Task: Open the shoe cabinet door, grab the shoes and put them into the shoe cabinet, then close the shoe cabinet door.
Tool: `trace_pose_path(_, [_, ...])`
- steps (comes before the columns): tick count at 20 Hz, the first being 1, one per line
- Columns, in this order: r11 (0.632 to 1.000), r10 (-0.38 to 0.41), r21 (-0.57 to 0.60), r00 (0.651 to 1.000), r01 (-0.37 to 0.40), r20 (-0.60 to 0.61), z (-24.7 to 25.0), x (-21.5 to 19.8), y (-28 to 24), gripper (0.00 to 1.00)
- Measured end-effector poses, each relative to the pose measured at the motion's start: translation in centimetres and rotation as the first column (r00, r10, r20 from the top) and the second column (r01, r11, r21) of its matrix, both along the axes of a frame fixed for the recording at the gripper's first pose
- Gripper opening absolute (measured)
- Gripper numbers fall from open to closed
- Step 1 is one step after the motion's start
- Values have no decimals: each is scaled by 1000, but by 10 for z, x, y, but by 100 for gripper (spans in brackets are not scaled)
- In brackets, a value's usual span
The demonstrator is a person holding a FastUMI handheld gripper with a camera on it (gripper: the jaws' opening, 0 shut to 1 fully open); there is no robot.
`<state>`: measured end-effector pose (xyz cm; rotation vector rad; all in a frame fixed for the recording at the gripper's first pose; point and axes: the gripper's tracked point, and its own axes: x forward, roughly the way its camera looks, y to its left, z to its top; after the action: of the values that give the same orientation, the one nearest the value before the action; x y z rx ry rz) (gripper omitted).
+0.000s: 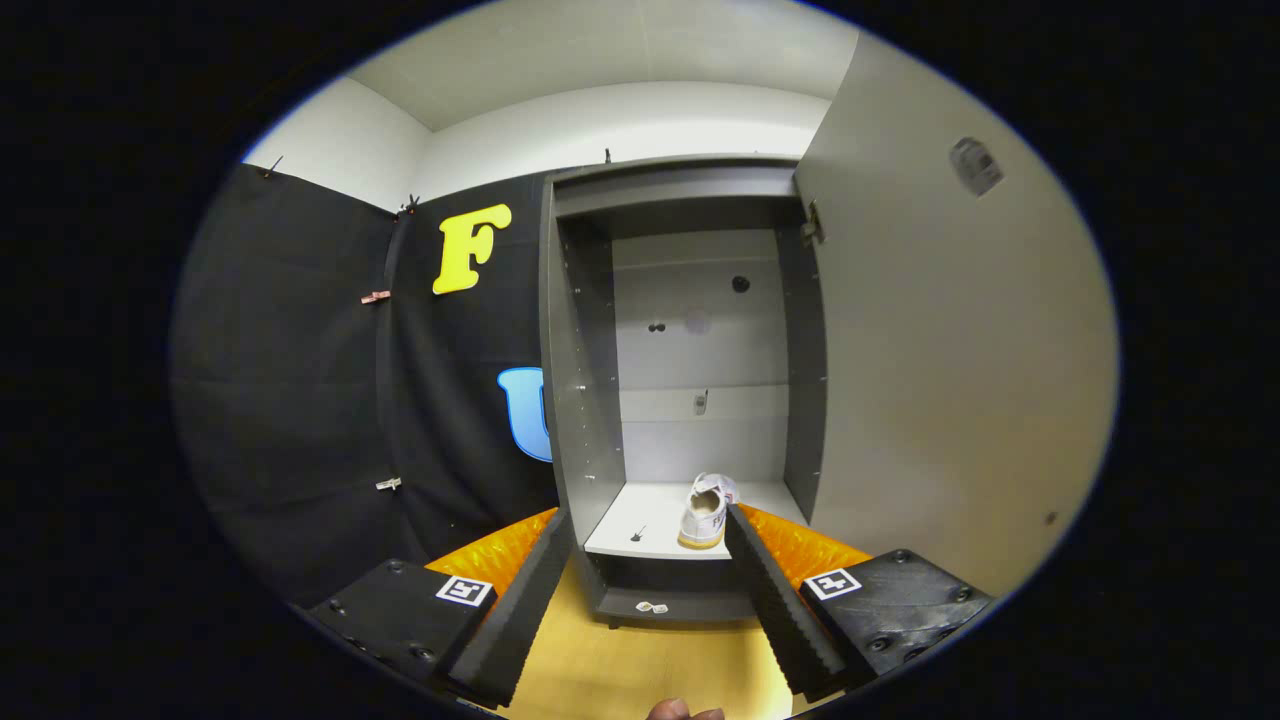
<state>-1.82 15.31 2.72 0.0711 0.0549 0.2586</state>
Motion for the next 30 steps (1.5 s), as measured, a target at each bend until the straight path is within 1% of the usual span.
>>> trace_pose_path(3, [1000, -2, 19, 1000, 1, 21, 12, -36, -21, 97])
trace_pose_path(5, [1000, -23, 15, 997, 22, 68, 24, -53, -42, 97])
trace_pose_path(8, [999, -44, 18, 994, 42, 100, 33, -82, -72, 97])
trace_pose_path(11, [993, -119, 6, 983, 119, 137, 42, -98, -120, 97])
trace_pose_path(15, [967, -254, 10, 953, 256, 163, 45, -115, -189, 97])
trace_pose_path(17, [944, -324, -17, 934, 330, 151, 37, -117, -223, 97])
trace_pose_path(20, [915, -399, -8, 909, 403, 120, 32, -106, -260, 97])
trace_pose_path(23, [885, -464, -8, 883, 466, 66, 14, -85, -297, 97])
trace_pose_path(26, [884, -467, -7, 884, 467, -13, -13, -61, -311, 98])
trace_pose_path(28, [892, -451, -10, 890, 452, -59, -34, -56, -304, 98])
trace_pose_path(30, [905, -425, -11, 902, 425, -81, -40, -51, -295, 98])
